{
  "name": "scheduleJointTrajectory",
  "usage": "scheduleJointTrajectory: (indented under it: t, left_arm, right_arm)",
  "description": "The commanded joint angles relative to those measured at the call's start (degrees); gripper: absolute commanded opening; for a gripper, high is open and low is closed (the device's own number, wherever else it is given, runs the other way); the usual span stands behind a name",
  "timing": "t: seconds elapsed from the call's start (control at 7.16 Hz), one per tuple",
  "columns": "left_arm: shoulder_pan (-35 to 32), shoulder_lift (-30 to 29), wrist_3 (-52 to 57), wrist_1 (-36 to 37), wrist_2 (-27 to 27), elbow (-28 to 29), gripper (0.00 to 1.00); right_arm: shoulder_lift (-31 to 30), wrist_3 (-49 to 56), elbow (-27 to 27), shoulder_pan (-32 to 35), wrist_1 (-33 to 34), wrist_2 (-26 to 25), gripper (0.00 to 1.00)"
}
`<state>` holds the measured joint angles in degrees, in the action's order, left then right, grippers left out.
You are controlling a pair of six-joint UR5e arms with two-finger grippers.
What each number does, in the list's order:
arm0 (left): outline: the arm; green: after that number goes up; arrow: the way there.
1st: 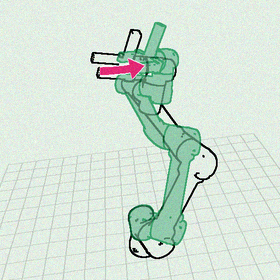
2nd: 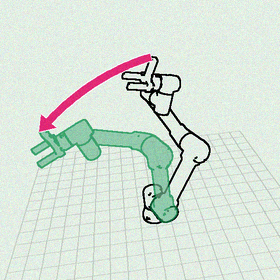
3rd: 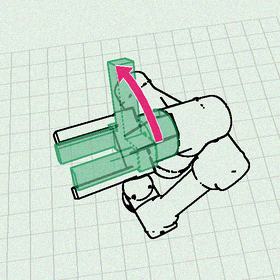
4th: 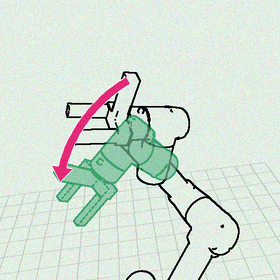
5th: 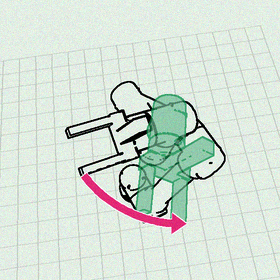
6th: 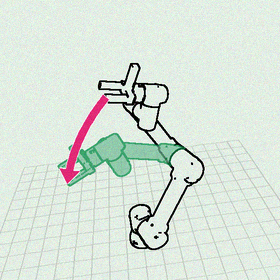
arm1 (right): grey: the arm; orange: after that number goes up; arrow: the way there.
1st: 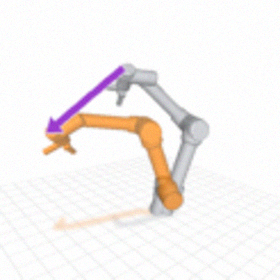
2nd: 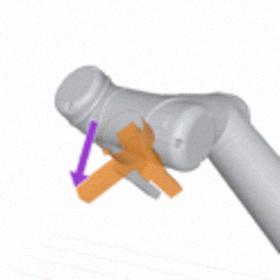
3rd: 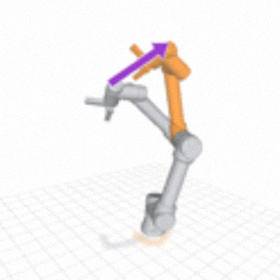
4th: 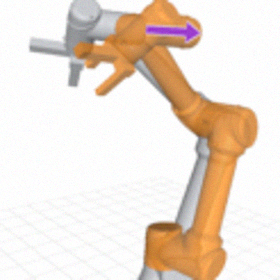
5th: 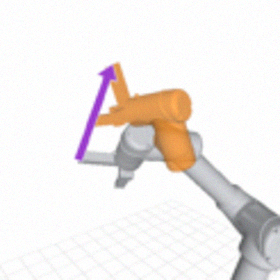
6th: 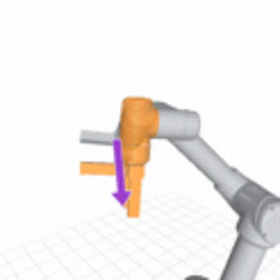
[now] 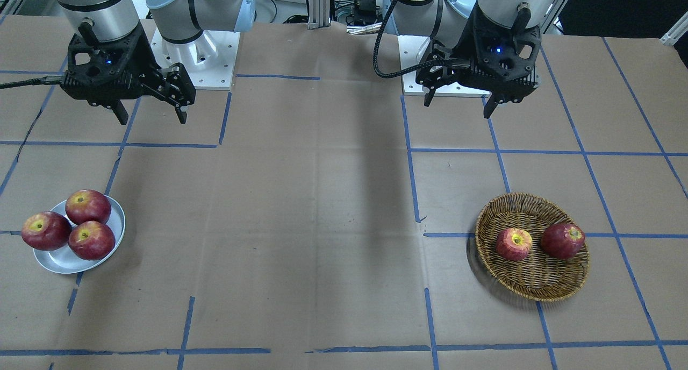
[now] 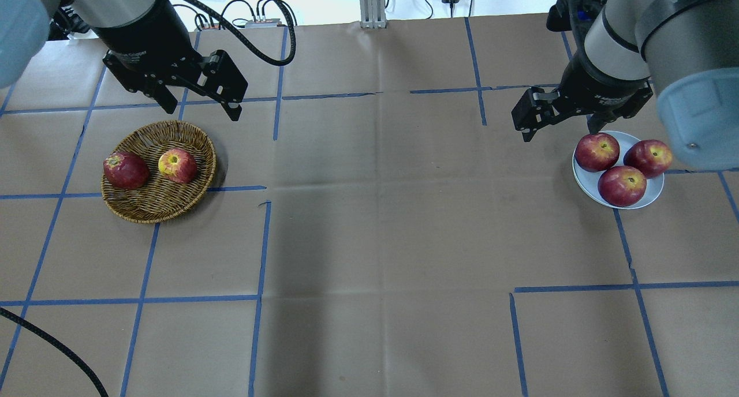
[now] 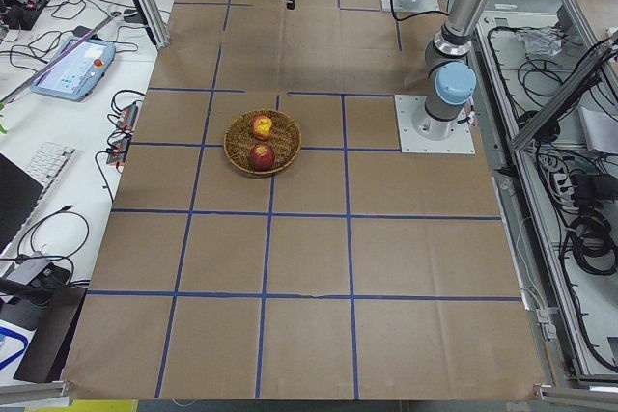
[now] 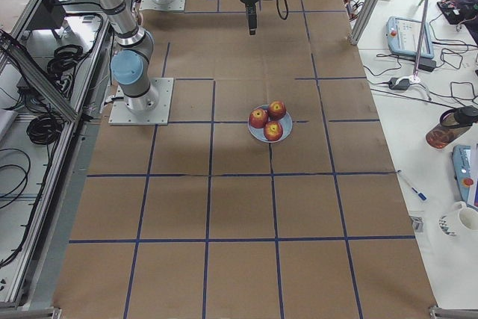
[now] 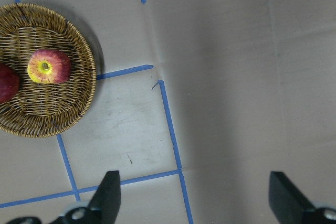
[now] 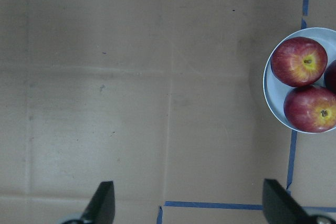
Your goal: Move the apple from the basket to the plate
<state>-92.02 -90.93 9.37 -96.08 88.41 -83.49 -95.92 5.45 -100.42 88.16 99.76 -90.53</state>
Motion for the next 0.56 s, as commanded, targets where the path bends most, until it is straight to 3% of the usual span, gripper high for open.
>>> scheduleJointTrajectory:
  t: [0.0, 0.42]
  left_arm:
    - [0.0, 0.05, 0.12, -0.25, 0.01, -0.01, 0.99]
    - [-0.17, 1.62, 0.38, -0.68, 0.01, -0.09, 0.99]
  right_arm:
    - [0.03, 0.0, 0.05, 0.0, 0.0, 0.0, 1.0]
    - [0.03, 0.0, 0.05, 0.0, 0.0, 0.0, 1.0]
